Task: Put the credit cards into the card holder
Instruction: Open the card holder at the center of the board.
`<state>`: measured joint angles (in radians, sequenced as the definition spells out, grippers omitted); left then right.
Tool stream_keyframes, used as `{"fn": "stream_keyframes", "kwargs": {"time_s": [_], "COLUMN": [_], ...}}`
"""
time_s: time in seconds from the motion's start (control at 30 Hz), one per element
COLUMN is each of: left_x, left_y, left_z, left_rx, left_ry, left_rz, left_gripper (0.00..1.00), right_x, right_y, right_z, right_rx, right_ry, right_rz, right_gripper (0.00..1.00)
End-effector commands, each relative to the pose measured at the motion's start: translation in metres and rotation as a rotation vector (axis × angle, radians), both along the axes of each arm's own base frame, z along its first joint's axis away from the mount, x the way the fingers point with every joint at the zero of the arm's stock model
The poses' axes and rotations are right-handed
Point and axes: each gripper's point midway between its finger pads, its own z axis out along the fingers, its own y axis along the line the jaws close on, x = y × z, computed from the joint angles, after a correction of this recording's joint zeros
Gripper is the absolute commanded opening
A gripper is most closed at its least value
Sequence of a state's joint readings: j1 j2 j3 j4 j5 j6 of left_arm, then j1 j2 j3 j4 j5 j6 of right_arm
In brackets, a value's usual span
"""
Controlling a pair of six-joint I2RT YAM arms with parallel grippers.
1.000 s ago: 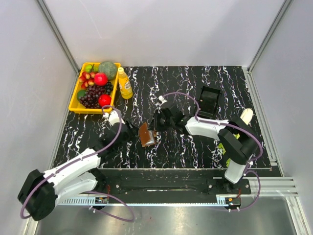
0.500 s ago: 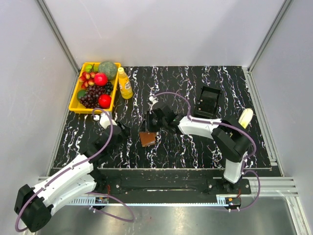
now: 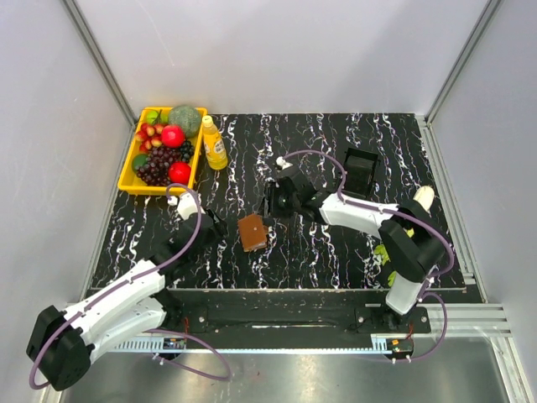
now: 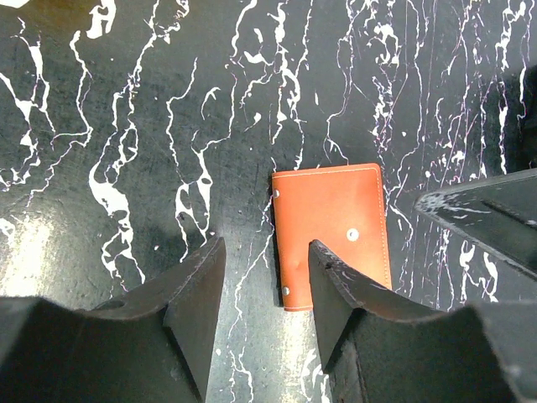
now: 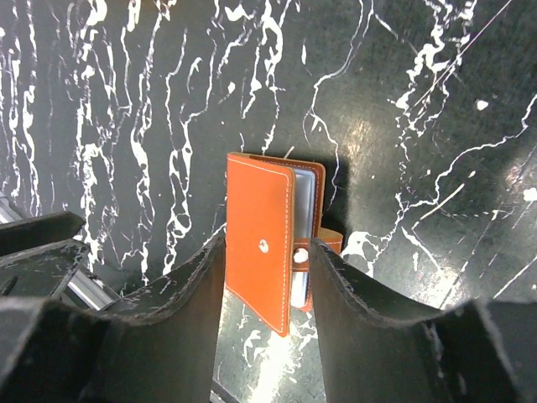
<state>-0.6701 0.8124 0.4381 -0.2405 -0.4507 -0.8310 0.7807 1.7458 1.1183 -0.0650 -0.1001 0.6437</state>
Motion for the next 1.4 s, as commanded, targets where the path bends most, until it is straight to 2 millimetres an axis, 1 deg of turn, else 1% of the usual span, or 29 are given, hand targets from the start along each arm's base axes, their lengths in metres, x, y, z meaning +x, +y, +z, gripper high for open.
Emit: {"fn": "stream_keyframes", "kwargs": {"time_s": [0.0,0.17,0.23,0.27,0.37,0.53,0.6,0.63,0.67,0.83,0.9,1.07,1.13,1.2,1.27,1.33,1.37], "left_x": [0.007,0.007,0.007,0.007,0.006,0.006,0.006,0.006,0.006,0.005,0.004,-0.001,-0.003,-0.005,-0.006,-0.007,-0.008], "left_y": [-0.01,-0.01,-0.01,-0.01,-0.007,-0.002,0.0,0.001,0.001,0.007,0.01,0.023,0.028,0.033,0.036,0.038,0.039], "left_z": [0.011,0.011,0.012,0.014,0.015,0.022,0.024,0.026,0.027,0.036,0.043,0.058,0.063,0.069,0.075,0.075,0.075], "left_rx": [-0.025,-0.027,-0.023,-0.024,-0.017,-0.02,-0.018,-0.017,-0.015,-0.017,-0.024,-0.024,-0.02,-0.022,-0.023,-0.019,-0.013], "left_ry": [-0.031,-0.032,-0.03,-0.033,-0.032,-0.049,-0.052,-0.054,-0.056,-0.071,-0.082,-0.103,-0.104,-0.112,-0.123,-0.12,-0.116], "left_rz": [-0.03,-0.033,-0.035,-0.034,-0.024,-0.008,-0.007,-0.005,-0.007,0.009,0.022,0.059,0.071,0.082,0.088,0.091,0.091], "left_gripper": [0.48,0.49,0.49,0.49,0.49,0.5,0.51,0.52,0.52,0.52,0.53,0.54,0.54,0.54,0.55,0.56,0.56], "right_x": [-0.007,-0.009,-0.013,-0.014,-0.014,-0.017,-0.021,-0.022,-0.025,-0.035,-0.039,-0.058,-0.06,-0.065,-0.068,-0.073,-0.077], "right_y": [0.01,0.025,0.03,0.033,0.036,0.042,0.048,0.05,0.054,0.069,0.074,0.092,0.096,0.102,0.108,0.113,0.116], "right_z": [-0.015,-0.014,-0.013,-0.011,-0.003,0.015,0.015,0.013,0.012,0.021,0.02,0.01,0.008,0.007,0.006,0.005,0.006], "right_rx": [0.014,0.051,0.077,0.09,0.089,0.116,0.12,0.118,0.118,0.124,0.121,0.091,0.076,0.079,0.077,0.081,0.094], "right_ry": [0.064,0.081,0.095,0.09,0.049,0.021,0.028,0.033,0.035,0.0,0.007,0.012,0.008,0.016,0.017,0.03,0.042], "right_rz": [0.05,0.114,0.142,0.155,0.166,0.201,0.228,0.233,0.238,0.266,0.283,0.337,0.34,0.35,0.36,0.377,0.395], "right_gripper": [0.5,0.5,0.48,0.46,0.45,0.43,0.42,0.39,0.39,0.36,0.36,0.28,0.26,0.17,0.16,0.15,0.17]}}
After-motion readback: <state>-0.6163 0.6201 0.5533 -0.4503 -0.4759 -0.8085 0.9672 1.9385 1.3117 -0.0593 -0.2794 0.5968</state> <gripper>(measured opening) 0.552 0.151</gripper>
